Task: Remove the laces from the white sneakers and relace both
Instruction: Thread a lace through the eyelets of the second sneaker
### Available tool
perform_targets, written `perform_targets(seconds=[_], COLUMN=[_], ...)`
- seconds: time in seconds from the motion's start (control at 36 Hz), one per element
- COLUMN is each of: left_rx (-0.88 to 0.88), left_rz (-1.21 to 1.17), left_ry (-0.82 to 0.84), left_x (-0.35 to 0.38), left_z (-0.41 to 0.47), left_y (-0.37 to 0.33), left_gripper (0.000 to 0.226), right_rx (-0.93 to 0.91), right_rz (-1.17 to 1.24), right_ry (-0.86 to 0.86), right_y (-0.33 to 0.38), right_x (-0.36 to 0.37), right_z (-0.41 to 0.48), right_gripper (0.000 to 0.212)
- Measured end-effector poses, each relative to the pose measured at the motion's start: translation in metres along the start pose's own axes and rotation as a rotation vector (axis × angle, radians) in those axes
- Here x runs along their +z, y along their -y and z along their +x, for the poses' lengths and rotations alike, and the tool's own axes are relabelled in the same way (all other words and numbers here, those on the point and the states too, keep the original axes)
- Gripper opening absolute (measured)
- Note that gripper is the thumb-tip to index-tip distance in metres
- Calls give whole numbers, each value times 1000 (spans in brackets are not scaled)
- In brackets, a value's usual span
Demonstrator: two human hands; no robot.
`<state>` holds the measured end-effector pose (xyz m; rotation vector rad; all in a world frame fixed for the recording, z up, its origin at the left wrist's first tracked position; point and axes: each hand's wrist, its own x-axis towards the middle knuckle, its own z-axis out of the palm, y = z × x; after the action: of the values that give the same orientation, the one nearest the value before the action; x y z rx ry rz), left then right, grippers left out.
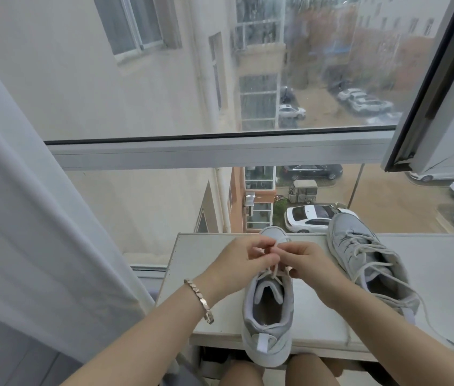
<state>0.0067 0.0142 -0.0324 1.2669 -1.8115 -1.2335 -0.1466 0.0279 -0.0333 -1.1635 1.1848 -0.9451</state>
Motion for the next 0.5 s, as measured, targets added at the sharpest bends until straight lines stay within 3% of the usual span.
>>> perform_targets(seconds=[0.36, 0.5], left_rx=[129, 14], left_rz=[232, 63], left_ry=[-202, -264], left_x=[13, 14], left_z=[-8, -10], left_y=[2, 5], left_gripper=[11, 5], right_rx=[-18, -36], right_rz=[14, -24], right_ry=[-103, -108], right_y=[4, 4], right_x=[3, 5], right_z=[-3, -3], right_gripper=[27, 27])
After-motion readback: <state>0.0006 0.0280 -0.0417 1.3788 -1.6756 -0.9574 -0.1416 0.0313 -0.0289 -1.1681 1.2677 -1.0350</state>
